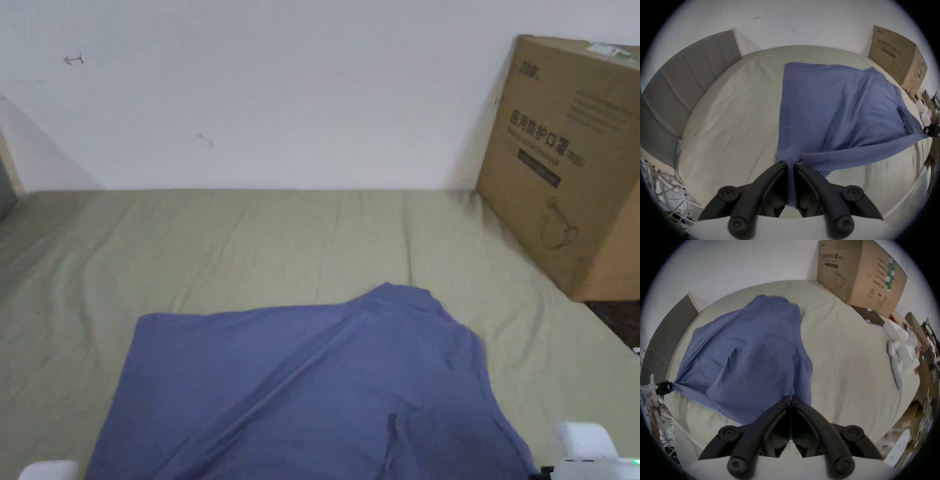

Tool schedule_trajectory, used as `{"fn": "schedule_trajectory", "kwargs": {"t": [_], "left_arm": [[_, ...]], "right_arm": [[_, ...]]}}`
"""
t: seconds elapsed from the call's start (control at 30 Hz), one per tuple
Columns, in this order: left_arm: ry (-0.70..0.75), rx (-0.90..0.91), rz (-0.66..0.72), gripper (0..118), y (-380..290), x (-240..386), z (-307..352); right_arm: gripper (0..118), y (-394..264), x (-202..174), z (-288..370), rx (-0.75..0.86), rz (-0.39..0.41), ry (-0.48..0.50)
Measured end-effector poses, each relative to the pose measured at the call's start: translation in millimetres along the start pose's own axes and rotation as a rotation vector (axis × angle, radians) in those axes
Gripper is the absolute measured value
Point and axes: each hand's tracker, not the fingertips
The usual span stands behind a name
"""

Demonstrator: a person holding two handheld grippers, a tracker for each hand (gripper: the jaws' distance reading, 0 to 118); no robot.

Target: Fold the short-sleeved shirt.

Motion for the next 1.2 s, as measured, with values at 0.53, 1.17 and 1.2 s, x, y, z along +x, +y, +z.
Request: {"fn": "schedule_trajectory", "kwargs": {"t": [0.53, 1.17, 1.2], "left_arm": [[0.016, 0.006, 0.016, 100, -75, -9, 58], [-0.172, 0.019, 0.195, 0, 14, 5, 34], [-0.169, 0.016, 0.191, 0, 22, 5, 26]], "right_arm": [[45, -101, -2, 47, 0.013, -0.005, -0.014], [0, 13, -68, 23, 0.106, 0.061, 0.153], [0, 23, -63, 14, 0.096, 0.034, 0.192]]}}
